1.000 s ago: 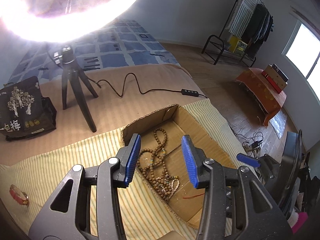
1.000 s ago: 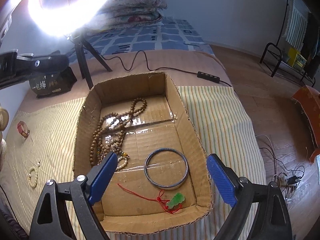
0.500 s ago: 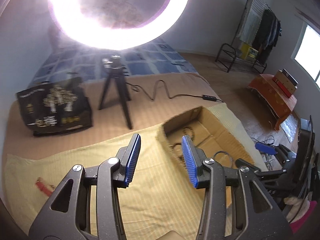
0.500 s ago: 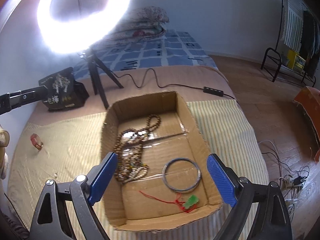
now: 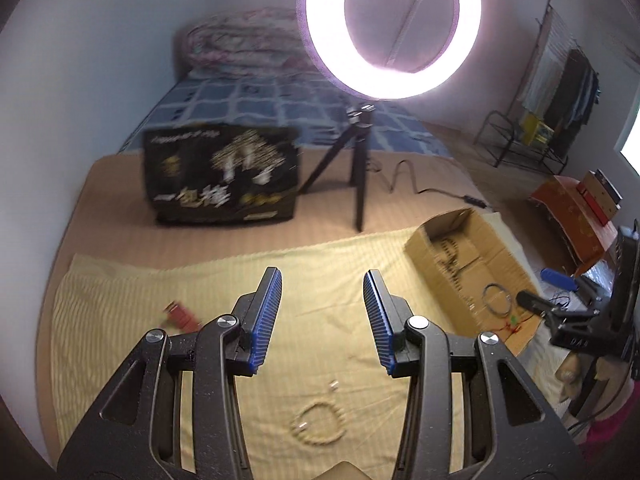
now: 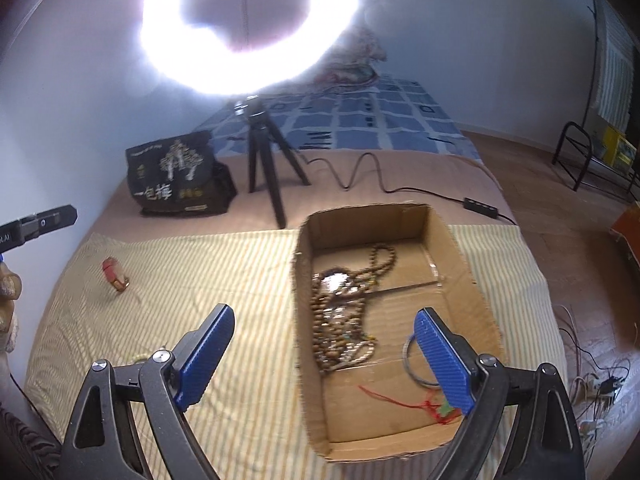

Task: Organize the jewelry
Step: 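Withdraw both tools from the box toward the remaining jade bracelet, then close the left tool on the red watch strap while the right tool grips the pale bead bracelet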

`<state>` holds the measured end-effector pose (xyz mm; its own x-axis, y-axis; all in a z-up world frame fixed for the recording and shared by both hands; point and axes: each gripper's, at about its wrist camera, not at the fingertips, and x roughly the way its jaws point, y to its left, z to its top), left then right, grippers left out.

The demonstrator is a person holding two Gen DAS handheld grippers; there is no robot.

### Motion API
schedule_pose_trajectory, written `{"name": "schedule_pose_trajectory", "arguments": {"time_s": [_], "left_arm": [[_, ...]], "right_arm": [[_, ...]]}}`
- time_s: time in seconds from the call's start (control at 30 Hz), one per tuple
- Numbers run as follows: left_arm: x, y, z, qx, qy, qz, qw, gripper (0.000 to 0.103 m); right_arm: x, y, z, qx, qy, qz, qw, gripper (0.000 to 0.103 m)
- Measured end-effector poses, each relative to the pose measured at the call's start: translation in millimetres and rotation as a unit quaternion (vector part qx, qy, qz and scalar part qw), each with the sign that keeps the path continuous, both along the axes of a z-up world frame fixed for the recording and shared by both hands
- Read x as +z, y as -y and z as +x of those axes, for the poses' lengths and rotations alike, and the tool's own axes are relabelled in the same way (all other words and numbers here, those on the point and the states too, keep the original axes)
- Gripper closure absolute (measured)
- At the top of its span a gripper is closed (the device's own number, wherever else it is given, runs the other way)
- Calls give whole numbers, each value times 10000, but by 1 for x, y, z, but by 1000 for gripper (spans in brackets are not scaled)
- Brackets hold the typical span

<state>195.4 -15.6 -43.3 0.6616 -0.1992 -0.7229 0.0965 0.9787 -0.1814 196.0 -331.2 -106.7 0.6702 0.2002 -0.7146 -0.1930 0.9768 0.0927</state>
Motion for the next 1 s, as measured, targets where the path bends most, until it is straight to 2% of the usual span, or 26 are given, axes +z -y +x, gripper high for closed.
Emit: {"name": "schedule_pose_trajectory", "arguments": {"time_s": [0.27, 0.43, 0.7, 0.87, 1.0], "left_arm": [[-20, -43, -22, 239, -186, 133, 9995, 60], [-32, -77, -21, 596, -323, 116, 9976, 60], [-59, -113, -10, 1020, -754, -285, 9915, 60], [-78, -120, 3, 1225, -1043, -581, 9853, 60], [-89, -120, 15, 1332, -1187, -647, 9818, 60]], "right_arm": [[-9, -32, -4, 307, -77, -41, 9995, 10], [-18, -55, -9, 553, -198, -3, 9983, 10], [-45, -100, -18, 946, -625, -63, 9935, 11], [-66, -127, -23, 1195, -866, -204, 9888, 19], [-80, -145, -28, 1392, -1019, -305, 9845, 22]]}}
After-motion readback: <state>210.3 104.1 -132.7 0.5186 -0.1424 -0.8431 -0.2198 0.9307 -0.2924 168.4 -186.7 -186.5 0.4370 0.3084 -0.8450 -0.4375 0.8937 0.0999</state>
